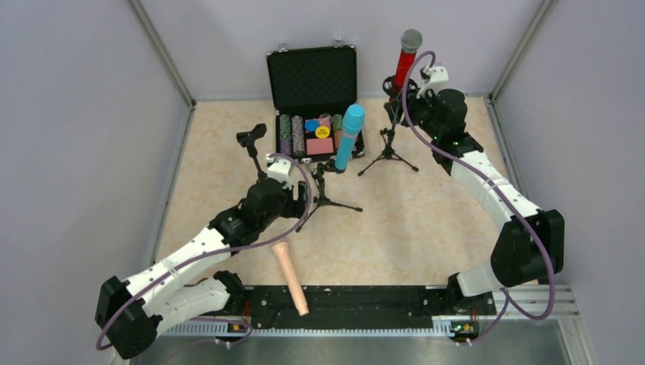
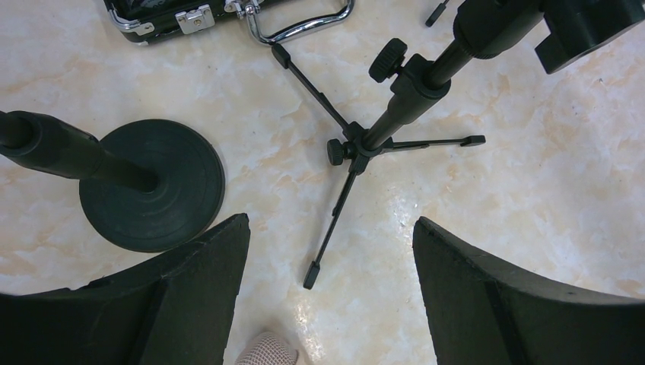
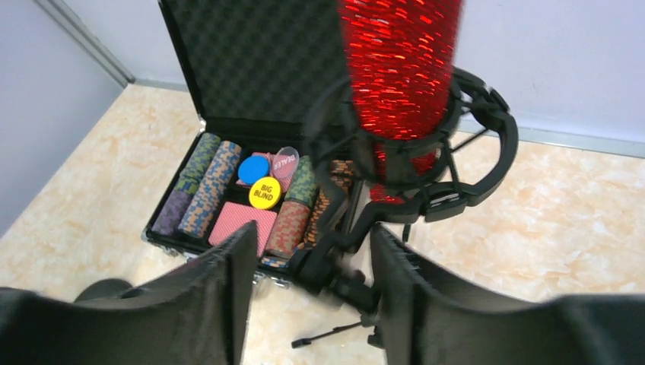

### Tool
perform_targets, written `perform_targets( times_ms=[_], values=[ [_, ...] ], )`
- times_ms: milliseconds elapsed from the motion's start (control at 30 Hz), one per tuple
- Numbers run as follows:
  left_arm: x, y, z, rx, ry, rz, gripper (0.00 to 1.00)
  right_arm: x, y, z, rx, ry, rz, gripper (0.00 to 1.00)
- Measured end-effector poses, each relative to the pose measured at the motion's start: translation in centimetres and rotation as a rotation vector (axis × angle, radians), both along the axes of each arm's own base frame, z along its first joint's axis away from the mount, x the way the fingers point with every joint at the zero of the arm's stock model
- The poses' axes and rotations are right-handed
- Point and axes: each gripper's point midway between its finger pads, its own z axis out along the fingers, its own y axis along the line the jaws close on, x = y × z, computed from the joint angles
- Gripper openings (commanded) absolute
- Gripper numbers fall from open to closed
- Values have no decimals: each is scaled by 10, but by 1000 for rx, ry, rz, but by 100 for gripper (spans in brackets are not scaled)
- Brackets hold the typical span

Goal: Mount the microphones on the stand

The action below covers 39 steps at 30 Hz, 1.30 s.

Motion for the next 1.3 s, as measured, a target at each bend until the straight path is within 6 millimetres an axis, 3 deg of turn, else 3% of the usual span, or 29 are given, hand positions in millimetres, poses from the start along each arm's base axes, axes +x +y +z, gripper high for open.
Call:
perform_targets(
  times_ms=[133,433,1000,1167,1300],
  values=[
    [0,0,0,0,0,0,83,0,1,-1,-10,-2,9,76],
    [0,1,0,1,-3,3,84,-3,1,-8,-15,27,15,92],
    [4,3,18,-31,-53,24,85,-24,-1,-19,-10,101,25,97],
    [10,-4,55,-87,-107,22,86,-34,0,-26,3,126,38,98],
    [16,-14,128,-213,-203,22,84,-41,1,-25,16,141,50,99]
  ],
)
